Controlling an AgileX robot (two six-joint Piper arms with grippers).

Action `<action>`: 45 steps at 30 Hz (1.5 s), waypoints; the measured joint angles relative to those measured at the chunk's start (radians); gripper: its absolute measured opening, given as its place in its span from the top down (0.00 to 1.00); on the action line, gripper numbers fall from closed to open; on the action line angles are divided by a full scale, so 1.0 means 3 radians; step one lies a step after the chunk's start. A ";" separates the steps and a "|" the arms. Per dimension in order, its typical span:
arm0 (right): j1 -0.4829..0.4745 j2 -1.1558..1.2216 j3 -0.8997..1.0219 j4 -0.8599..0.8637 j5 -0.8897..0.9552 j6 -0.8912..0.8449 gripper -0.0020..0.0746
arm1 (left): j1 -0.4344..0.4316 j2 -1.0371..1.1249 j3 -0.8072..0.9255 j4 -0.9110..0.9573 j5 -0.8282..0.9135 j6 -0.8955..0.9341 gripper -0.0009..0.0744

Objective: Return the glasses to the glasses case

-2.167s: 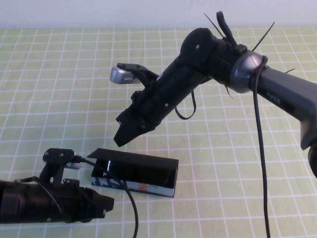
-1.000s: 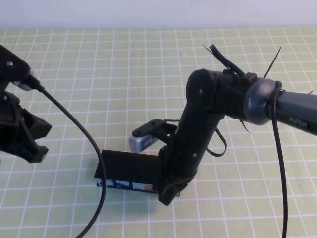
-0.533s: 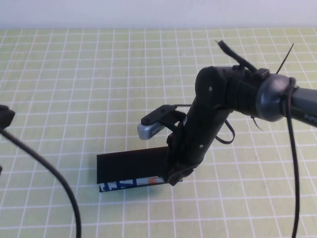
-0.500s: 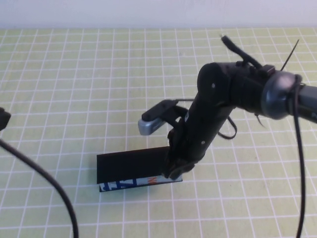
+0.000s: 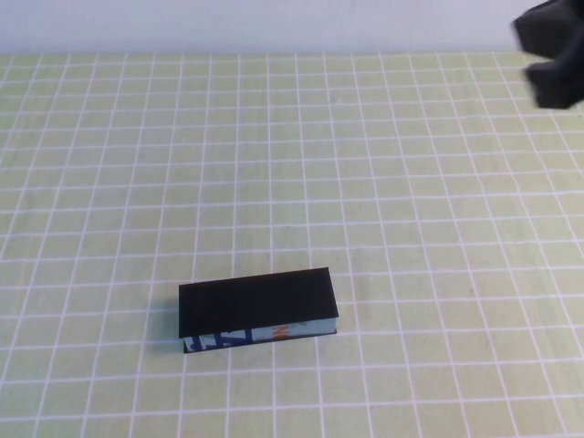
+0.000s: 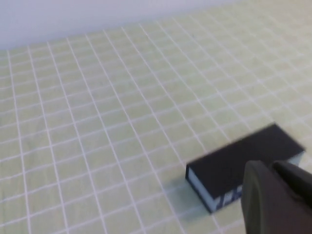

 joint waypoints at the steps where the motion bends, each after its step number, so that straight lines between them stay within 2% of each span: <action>1: 0.0000 -0.0227 0.0116 -0.0025 -0.0064 0.0084 0.99 | 0.0000 -0.0110 0.0108 0.0000 -0.0123 -0.0102 0.99; 5: 0.0000 -0.1162 0.0790 -0.0113 -0.0337 0.0376 0.99 | 0.0000 -0.0453 0.0460 -0.0014 -0.0826 -0.0380 0.99; 9: 0.0000 -0.2038 0.1797 -0.0134 -0.0726 0.0601 0.99 | 0.0000 -0.0537 0.0664 -0.0037 -0.1401 -0.0480 0.99; 13: 0.0000 -0.2619 0.2567 -0.0263 -0.1095 0.0873 0.99 | 0.0000 -0.0449 0.0731 -0.0076 -0.1501 -0.0496 0.99; 20: -0.0001 -0.3424 0.3500 -0.0369 -0.1839 0.0939 0.99 | 0.0000 -0.0300 0.0757 -0.0312 -0.1495 -0.0520 0.99; 27: -0.0001 -0.3590 0.3919 -0.0369 -0.1887 0.0944 0.99 | 0.0000 -0.0300 0.0757 -0.0341 -0.1502 -0.0525 0.99; 45: -0.0007 -0.3590 0.3960 -0.0369 -0.1836 0.0947 0.99 | 0.0030 -0.0390 0.0896 -0.0344 -0.1507 -0.0533 0.99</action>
